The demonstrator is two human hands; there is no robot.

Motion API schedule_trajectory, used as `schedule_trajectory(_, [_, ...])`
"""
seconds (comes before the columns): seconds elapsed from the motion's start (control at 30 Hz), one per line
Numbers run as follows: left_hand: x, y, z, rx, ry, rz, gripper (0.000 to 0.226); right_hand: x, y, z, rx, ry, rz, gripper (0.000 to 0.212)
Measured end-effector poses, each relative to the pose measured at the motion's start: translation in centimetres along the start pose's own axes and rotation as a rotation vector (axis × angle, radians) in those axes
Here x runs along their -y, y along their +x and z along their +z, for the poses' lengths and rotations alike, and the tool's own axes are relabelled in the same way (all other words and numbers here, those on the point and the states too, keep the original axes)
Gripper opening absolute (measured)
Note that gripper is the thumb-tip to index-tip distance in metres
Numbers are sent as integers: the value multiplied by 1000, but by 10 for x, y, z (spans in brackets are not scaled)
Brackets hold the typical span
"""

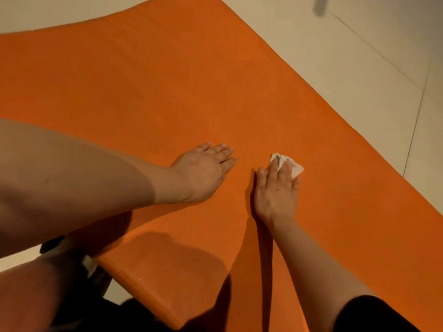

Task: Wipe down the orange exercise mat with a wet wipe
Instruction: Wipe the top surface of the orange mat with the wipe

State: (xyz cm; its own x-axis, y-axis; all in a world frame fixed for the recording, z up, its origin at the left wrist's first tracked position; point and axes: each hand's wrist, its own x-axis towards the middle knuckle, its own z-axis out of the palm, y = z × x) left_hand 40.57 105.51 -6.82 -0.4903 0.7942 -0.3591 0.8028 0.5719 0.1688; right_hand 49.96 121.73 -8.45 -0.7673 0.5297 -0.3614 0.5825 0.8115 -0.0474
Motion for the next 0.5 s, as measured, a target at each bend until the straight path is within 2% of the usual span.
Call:
schedule_trajectory(0.13, [-1,0,-3,40,-5,-4,54,48,-19,8,24,48,-200,59])
schedule_trajectory(0.2, [3,-6,-6,80,18,21,55,44,-21,6,30,12,-230,58])
schedule_trajectory(0.33, [12,-23,-11,159,60,67,56,9,-32,6,38,-33,-39,59])
schedule_trajectory(0.4, [15,-31,-11,180,79,70,56,16,-41,9,62,7,53,58])
schedule_trajectory(0.5, [15,-38,-16,187,103,76,55,47,-55,13,57,57,-26,58])
